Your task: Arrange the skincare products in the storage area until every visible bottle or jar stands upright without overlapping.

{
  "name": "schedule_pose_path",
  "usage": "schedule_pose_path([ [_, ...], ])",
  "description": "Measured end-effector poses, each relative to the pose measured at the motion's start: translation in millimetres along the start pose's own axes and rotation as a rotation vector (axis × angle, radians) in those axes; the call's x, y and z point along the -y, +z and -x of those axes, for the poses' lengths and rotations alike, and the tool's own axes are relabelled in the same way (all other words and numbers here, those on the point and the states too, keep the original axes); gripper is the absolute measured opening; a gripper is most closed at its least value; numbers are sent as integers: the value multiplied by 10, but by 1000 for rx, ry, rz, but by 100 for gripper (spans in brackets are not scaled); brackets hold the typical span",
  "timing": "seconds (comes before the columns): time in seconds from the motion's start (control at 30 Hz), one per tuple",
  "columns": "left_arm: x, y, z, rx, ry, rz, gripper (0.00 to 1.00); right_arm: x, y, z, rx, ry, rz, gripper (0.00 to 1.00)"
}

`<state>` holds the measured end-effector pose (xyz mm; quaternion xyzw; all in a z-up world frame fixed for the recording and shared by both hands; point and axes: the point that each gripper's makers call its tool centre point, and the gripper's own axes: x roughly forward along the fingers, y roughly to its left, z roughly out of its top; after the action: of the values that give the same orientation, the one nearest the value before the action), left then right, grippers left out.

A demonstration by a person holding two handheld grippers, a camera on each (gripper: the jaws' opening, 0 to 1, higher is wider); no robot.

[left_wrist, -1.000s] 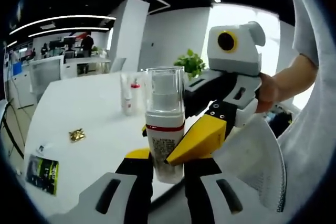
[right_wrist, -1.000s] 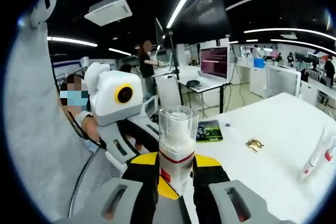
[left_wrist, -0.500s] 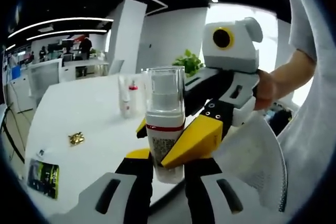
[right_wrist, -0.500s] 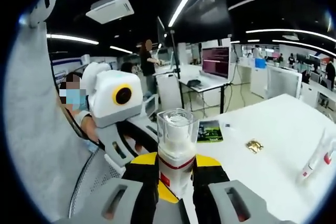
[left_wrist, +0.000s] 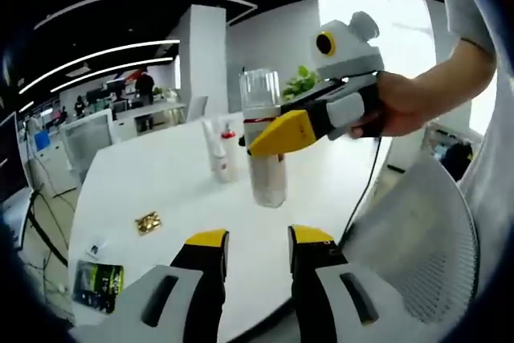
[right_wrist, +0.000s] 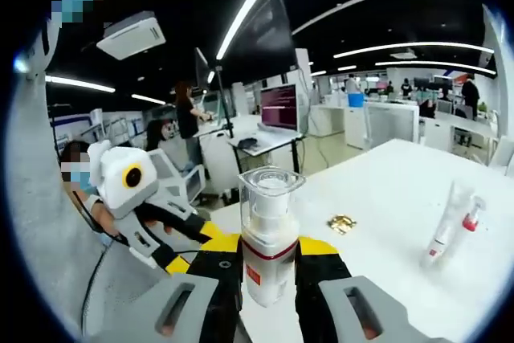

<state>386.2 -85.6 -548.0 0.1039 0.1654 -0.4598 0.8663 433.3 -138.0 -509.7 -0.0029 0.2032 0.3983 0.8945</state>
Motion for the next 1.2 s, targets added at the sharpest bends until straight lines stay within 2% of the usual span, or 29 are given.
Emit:
schedule_pose_path([
  [0.2, -59, -32, -4, -14, 42, -56, 38, 456, -196, -44, -32, -109, -32, 18],
  [0.47, -93, -99, -25, -51, 55, -88, 36, 986, -384, -158, -75, -214, -21, 18],
  [0.7, -102, -104, -21, -55, 57, -86, 31, 1354, -397, -209, -78, -296, 1, 18],
  [0.8, -77, -153, -43, -78, 42, -95, 31, 1483, -382, -196, -49, -321, -13, 18],
  [0.83, -71, -166, -49, -85, 38, -95, 30, 1594, -421, -192, -49, -339, -21, 18],
  [0.97, -82, -187, -53, -94, 41, -93, 29, 1765, -504, -229, -60, -364, -28, 18],
  [1.07, -79, -186, -55, -92, 41, -91, 28, 1811, -541, -235, -69, -370, -21, 18],
  [1.2, -60, -273, -96, -133, 26, -100, 31, 1933, -587, -228, -70, -394, -30, 18],
])
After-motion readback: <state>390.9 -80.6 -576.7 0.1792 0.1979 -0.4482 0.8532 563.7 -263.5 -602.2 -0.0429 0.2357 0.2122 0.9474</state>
